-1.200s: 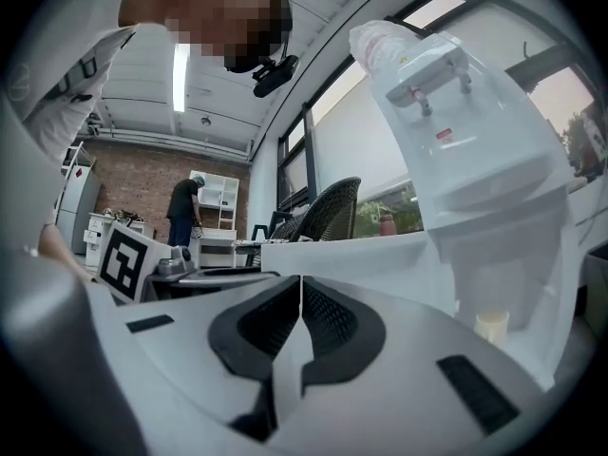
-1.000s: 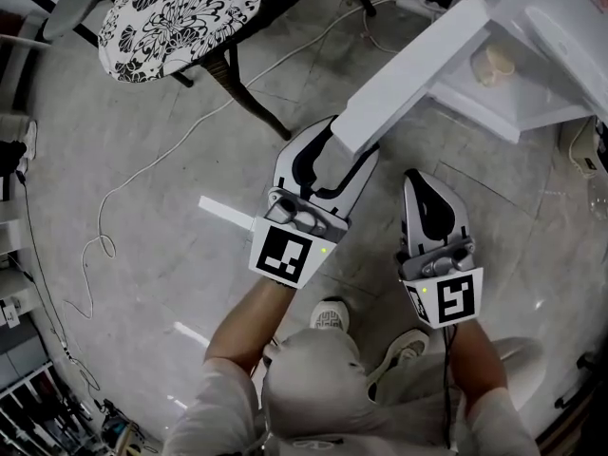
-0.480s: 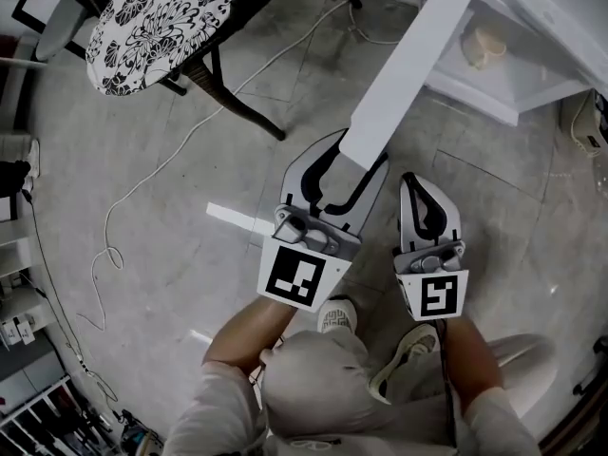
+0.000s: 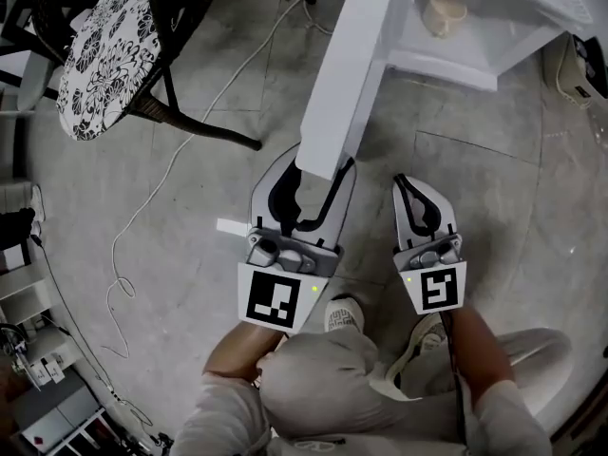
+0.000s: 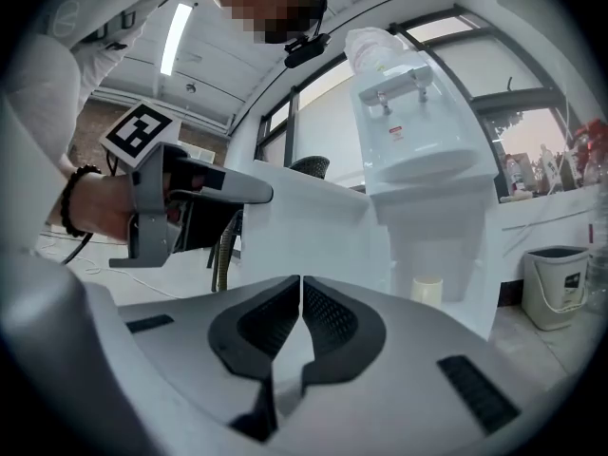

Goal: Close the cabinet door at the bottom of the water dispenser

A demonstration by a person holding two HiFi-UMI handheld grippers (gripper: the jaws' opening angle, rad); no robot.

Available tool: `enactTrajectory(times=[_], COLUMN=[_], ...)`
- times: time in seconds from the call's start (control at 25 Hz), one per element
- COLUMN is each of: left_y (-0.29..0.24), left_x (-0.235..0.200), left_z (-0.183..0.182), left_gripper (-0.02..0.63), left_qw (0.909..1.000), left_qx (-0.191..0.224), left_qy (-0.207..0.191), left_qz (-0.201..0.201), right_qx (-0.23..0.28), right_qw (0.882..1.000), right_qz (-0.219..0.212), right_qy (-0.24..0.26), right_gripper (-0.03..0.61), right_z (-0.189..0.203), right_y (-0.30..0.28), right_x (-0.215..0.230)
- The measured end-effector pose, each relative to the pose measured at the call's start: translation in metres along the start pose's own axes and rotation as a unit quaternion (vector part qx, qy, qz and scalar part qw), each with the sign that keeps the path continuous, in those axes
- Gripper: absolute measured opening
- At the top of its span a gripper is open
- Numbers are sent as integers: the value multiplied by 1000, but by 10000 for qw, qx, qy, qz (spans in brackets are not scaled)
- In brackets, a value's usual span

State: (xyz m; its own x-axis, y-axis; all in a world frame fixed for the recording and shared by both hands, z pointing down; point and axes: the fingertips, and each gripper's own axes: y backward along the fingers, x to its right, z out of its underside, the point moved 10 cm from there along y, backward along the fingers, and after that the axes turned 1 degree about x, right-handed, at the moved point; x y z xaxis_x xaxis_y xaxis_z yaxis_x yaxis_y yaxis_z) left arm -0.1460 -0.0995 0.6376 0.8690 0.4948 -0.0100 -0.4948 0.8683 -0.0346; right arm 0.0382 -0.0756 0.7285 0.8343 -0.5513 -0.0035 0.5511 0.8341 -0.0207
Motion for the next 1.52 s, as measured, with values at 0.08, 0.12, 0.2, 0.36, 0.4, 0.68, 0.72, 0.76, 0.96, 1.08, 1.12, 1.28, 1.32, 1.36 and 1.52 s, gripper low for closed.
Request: enactTrajectory(times=[0.08,0.12,0.2,0.36,0.4,0.68,0.72,0.76,0.96,1.08,1.12,1.28,1.32,1.36,1.52], left_y=[-1,-1,-3,-4,-4,-11,-12,-13,-18,-22,-23,-31,-33,-34,-39], left_x=[9,13,22,33,34,60,62,64,71,78,80,90,92,94,100], left_z=[1,1,2,6,7,8,9,9,9,8,8,8,8,8,8], left_gripper=[193,196,203,215,216,209,210,210,215,213,209,189,187,185,175], left_qw=[10000,9999,9995,9987,9987,9963,9960,9958,9946,9929,9922,9900,9896,9892,9877], left_qx=[41,63,116,217,239,339,337,338,376,376,374,371,372,375,382], left_qy=[-18,-38,-101,-154,-156,-354,-360,-369,-386,-485,-523,-591,-599,-609,-657], left_qz=[37,98,268,430,420,703,739,772,887,1021,1071,1225,1253,1278,1367], right_qx=[-23,-54,-121,-180,-185,-217,-237,-256,-268,-376,-410,-652,-674,-676,-772], right_qw=[10000,9999,9998,9992,9990,9978,9978,9980,9986,9987,9986,9973,9970,9969,9955], right_qz=[64,95,168,343,392,612,594,555,397,265,230,109,91,82,33], right_qy=[-10,0,19,79,102,165,164,171,215,222,227,333,375,402,542], right_gripper=[18,18,18,18,18,18,18,18,23,65,75,92,97,102,120], right_z=[3,5,9,13,14,18,19,21,27,34,35,45,47,48,51], right_y=[5,7,14,24,26,35,36,38,41,41,41,40,40,40,41], right_x=[4,7,12,20,22,30,30,31,35,36,36,37,39,40,45])
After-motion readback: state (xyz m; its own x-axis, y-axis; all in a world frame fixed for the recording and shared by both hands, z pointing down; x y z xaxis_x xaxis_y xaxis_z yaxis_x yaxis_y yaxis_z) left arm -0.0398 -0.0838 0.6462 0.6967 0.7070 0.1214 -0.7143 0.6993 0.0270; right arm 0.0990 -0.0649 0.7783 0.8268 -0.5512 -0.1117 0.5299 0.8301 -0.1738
